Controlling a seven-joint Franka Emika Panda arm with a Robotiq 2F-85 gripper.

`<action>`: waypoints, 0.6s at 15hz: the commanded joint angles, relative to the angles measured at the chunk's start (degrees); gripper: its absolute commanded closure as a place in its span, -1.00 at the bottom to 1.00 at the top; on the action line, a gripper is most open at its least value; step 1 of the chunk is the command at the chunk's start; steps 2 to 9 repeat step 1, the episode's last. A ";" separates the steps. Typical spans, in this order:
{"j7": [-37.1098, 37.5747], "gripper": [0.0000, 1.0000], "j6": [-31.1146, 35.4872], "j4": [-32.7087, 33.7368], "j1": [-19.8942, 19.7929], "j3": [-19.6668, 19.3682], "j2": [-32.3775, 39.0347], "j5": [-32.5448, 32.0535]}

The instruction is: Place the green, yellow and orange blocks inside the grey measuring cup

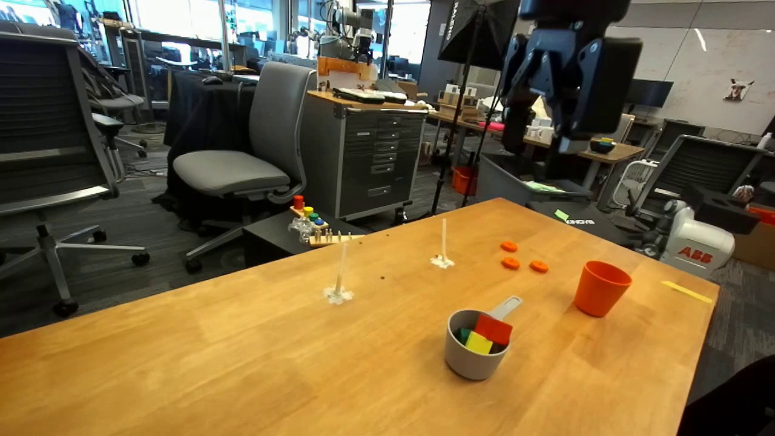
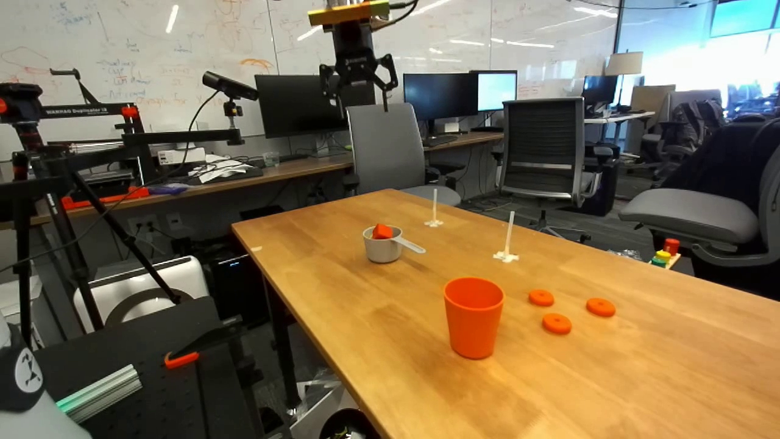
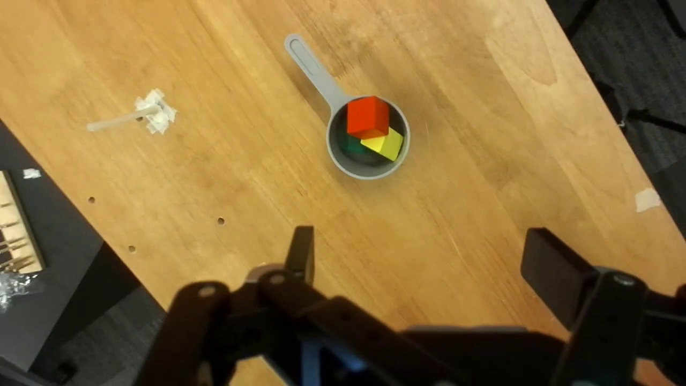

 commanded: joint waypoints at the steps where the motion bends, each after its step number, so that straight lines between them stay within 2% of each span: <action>1: 0.23 -1.00 -0.42 -0.13 0.21 0.08 -0.91 0.01; 9: 0.23 -1.00 -0.42 -0.13 0.21 0.08 -0.91 0.01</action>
